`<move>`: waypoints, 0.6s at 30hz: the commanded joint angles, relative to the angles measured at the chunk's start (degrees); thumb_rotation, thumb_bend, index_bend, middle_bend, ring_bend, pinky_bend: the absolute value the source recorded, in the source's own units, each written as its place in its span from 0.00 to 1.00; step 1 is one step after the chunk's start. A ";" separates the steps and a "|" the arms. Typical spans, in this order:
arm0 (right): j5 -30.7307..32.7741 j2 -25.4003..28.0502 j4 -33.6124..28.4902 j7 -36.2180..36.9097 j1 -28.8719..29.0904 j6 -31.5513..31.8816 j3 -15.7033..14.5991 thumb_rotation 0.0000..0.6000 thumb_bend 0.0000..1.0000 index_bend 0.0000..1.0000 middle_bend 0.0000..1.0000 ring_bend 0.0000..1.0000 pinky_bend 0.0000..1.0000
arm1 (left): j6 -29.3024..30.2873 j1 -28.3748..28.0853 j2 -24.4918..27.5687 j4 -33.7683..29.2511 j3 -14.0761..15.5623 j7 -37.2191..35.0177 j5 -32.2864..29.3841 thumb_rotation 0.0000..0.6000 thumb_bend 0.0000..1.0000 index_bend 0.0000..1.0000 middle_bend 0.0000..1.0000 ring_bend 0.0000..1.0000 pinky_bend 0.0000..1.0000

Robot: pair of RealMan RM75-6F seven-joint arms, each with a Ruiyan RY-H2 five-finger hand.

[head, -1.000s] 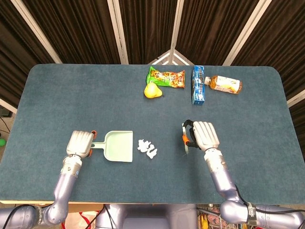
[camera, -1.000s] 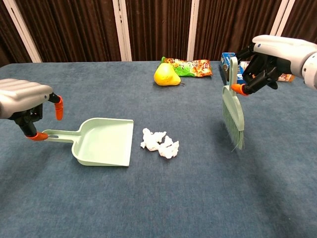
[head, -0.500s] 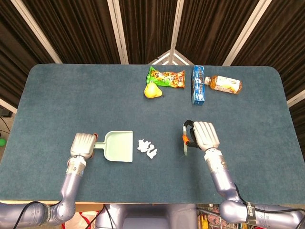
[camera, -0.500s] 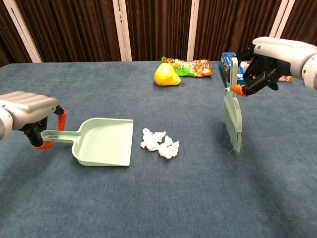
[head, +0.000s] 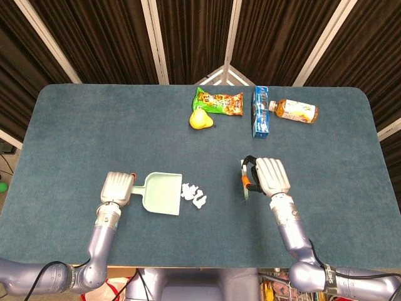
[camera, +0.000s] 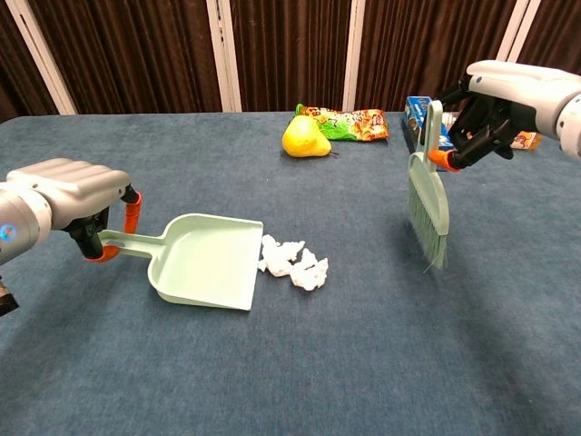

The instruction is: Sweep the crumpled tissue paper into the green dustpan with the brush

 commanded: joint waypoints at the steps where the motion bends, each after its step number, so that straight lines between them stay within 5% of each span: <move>1: -0.01 0.14 0.20 0.21 -0.01 0.04 0.03 1.00 0.61 0.80 0.86 0.92 0.78 | 0.78 -0.99 -0.58 -0.64 -0.51 1.29 -1.23 1.00 0.57 0.61 1.00 1.00 1.00; 18: 0.50 -4.97 -3.19 -1.96 0.85 1.93 -2.41 1.00 0.63 0.81 0.86 0.92 0.78 | 3.98 -4.22 -4.56 -0.97 -1.03 4.32 -5.00 1.00 0.57 0.61 1.00 1.00 1.00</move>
